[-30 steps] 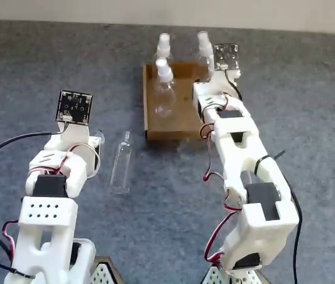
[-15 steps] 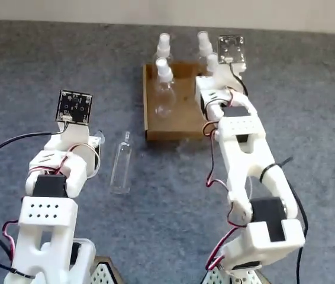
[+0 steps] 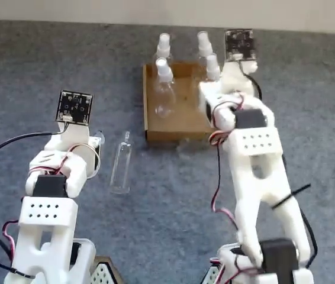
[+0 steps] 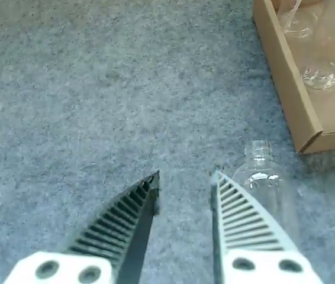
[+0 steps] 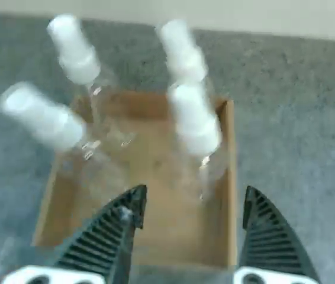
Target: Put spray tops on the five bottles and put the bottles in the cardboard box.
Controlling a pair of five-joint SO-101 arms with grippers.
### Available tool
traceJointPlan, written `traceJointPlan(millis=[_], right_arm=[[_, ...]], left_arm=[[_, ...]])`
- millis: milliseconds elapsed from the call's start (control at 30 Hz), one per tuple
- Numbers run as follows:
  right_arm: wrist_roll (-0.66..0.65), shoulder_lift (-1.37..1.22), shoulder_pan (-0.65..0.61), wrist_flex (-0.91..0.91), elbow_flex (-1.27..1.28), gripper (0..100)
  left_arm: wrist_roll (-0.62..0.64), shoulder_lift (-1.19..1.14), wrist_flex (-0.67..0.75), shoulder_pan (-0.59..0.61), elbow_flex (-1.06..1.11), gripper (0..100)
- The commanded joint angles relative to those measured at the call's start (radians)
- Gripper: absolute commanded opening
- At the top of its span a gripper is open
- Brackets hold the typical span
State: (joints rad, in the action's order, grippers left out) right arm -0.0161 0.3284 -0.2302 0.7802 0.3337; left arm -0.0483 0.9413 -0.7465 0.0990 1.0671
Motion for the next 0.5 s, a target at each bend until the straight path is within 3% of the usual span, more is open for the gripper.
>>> traceJointPlan(millis=[0, 200, 300, 400, 467], right_arm=[[0.009, 0.130, -0.088, 0.180, -0.042, 20.3], [0.015, 0.197, -0.292, 0.424, -0.039, 20.3], [0.043, 0.197, -0.377, 0.481, -0.008, 21.8], [0.199, 0.193, -0.415, 0.492, 0.018, 31.0], [0.227, 0.191, -0.421, 0.509, 0.018, 33.6]], left_arm=[[0.012, 0.005, 0.025, 0.004, -0.013, 13], [0.014, 0.005, 0.005, -0.007, -0.081, 13], [0.015, 0.005, -0.115, -0.051, -0.188, 13], [0.015, 0.005, -0.259, -0.147, -0.318, 13], [0.037, 0.005, -0.322, -0.220, -0.387, 13]])
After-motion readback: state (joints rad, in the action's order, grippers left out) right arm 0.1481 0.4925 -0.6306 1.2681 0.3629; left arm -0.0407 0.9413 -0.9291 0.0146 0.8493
